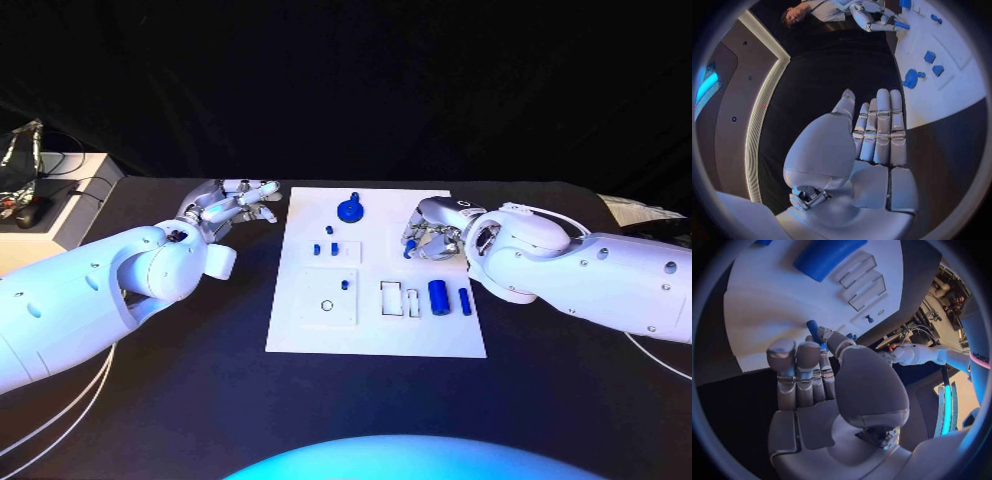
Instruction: Assemble the parts on the task board
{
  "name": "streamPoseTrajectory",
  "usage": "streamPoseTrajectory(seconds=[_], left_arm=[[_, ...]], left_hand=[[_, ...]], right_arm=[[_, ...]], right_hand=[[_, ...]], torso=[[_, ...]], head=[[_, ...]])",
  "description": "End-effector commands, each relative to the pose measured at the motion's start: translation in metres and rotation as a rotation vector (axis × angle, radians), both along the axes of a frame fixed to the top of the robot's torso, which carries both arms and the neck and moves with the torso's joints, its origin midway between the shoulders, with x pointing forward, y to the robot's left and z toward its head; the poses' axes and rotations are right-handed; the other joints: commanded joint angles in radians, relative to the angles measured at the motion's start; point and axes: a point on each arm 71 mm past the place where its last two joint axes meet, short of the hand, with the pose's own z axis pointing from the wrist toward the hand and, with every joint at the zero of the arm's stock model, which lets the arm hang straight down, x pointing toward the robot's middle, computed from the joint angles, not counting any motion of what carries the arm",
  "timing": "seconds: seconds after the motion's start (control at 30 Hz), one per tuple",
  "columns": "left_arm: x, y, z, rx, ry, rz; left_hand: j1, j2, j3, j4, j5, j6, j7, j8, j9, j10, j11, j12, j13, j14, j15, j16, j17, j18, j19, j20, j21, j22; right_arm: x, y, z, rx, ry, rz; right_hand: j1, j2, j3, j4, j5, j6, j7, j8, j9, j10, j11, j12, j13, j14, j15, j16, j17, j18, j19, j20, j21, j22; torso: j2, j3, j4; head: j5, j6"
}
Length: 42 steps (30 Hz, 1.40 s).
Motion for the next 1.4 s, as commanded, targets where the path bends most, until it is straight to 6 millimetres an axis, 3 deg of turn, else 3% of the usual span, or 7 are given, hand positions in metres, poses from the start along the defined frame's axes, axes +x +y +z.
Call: streamPoseTrajectory(seconds=[0.03, 0.33, 0.57, 0.97, 1.2, 1.4], left_arm=[[0.0, -0.002, 0.0, -0.011, 0.001, -0.015], [0.001, -0.002, -0.001, -0.015, 0.004, -0.013], [0.001, -0.005, -0.001, -0.022, 0.006, -0.018], [0.002, -0.011, -0.002, -0.029, 0.008, -0.03], [0.002, -0.011, -0.002, -0.03, 0.009, -0.03], [0.001, -0.011, -0.002, -0.029, 0.01, -0.031]], left_hand=[[0.001, 0.012, -0.005, -0.001, -0.001, -0.001, 0.006, 0.005, 0.002, -0.004, 0.001, 0.006, 0.0, 0.0, 0.005, -0.006, -0.001, -0.01, 0.008, 0.002, -0.007, 0.001], [0.001, 0.012, -0.005, -0.001, -0.001, -0.001, 0.006, 0.005, 0.002, -0.004, 0.001, 0.006, 0.0, 0.0, 0.005, -0.006, -0.001, -0.01, 0.008, 0.002, -0.007, 0.001], [0.001, 0.012, -0.005, -0.001, -0.001, -0.001, 0.006, 0.005, 0.002, -0.004, 0.001, 0.006, 0.0, 0.0, 0.005, -0.006, -0.001, -0.01, 0.008, 0.002, -0.007, 0.001], [0.001, 0.013, -0.006, -0.001, -0.001, -0.001, 0.005, 0.005, 0.002, -0.003, 0.0, 0.005, 0.0, 0.0, 0.005, -0.005, -0.001, -0.01, 0.008, 0.002, -0.008, 0.002], [0.001, 0.013, -0.006, -0.001, -0.001, -0.001, 0.005, 0.005, 0.002, -0.003, 0.0, 0.005, 0.0, 0.0, 0.005, -0.005, -0.001, -0.01, 0.008, 0.002, -0.008, 0.002], [0.001, 0.013, -0.006, -0.001, -0.001, -0.001, 0.005, 0.005, 0.002, -0.003, 0.0, 0.005, 0.0, 0.0, 0.005, -0.005, -0.001, -0.01, 0.008, 0.002, -0.008, 0.002]], right_arm=[[-0.001, 0.0, 0.007, 0.083, 0.004, -0.032], [-0.007, 0.01, 0.025, 0.141, -0.008, -0.002], [-0.026, 0.053, 0.028, 0.131, -0.039, 0.14], [-0.055, 0.116, 0.013, 0.092, -0.121, 0.327], [-0.064, 0.132, 0.003, 0.08, -0.101, 0.373], [-0.064, 0.134, -0.007, 0.055, -0.08, 0.382]], right_hand=[[-0.011, 0.032, -0.001, -0.019, -0.003, 0.01, 0.0, 0.002, 0.005, 0.042, -0.03, 0.004, 0.004, -0.001, -0.005, 0.009, -0.001, 0.005, 0.025, -0.01, 0.018, 0.092], [-0.009, 0.031, -0.001, -0.023, -0.004, 0.01, 0.002, 0.002, 0.005, 0.042, -0.03, 0.004, 0.004, -0.001, -0.005, 0.009, -0.001, 0.005, 0.024, -0.009, 0.021, 0.093], [-0.008, 0.033, -0.003, -0.023, -0.008, 0.01, 0.002, 0.002, 0.005, 0.041, -0.029, 0.003, 0.003, -0.001, -0.004, 0.009, -0.001, 0.006, 0.022, -0.009, 0.022, 0.093], [-0.006, 0.034, -0.002, -0.026, -0.011, 0.009, 0.003, 0.001, 0.004, 0.039, -0.029, 0.003, 0.003, -0.002, -0.004, 0.008, -0.002, 0.007, 0.02, -0.008, 0.02, 0.092], [-0.007, 0.035, -0.002, -0.027, -0.012, 0.008, 0.003, 0.001, 0.003, 0.038, -0.028, 0.003, 0.003, -0.002, -0.004, 0.007, -0.003, 0.007, 0.019, -0.008, 0.019, 0.091], [-0.008, 0.035, -0.002, -0.028, -0.013, 0.008, 0.003, 0.001, 0.003, 0.037, -0.028, 0.003, 0.003, -0.002, -0.004, 0.007, -0.004, 0.007, 0.018, -0.007, 0.018, 0.091]], torso=[[0.0, -0.0001, -0.0017], [0.0, -0.0004, 0.0003], [0.0, -0.0007, -0.0006], [0.001, -0.0018, 0.0035], [0.003, -0.0003, 0.0004], [0.004, 0.0002, 0.0017]], head=[[0.001, 0.003], [0.008, 0.005], [0.02, 0.008], [0.038, 0.01], [0.046, 0.009], [0.05, 0.003]])
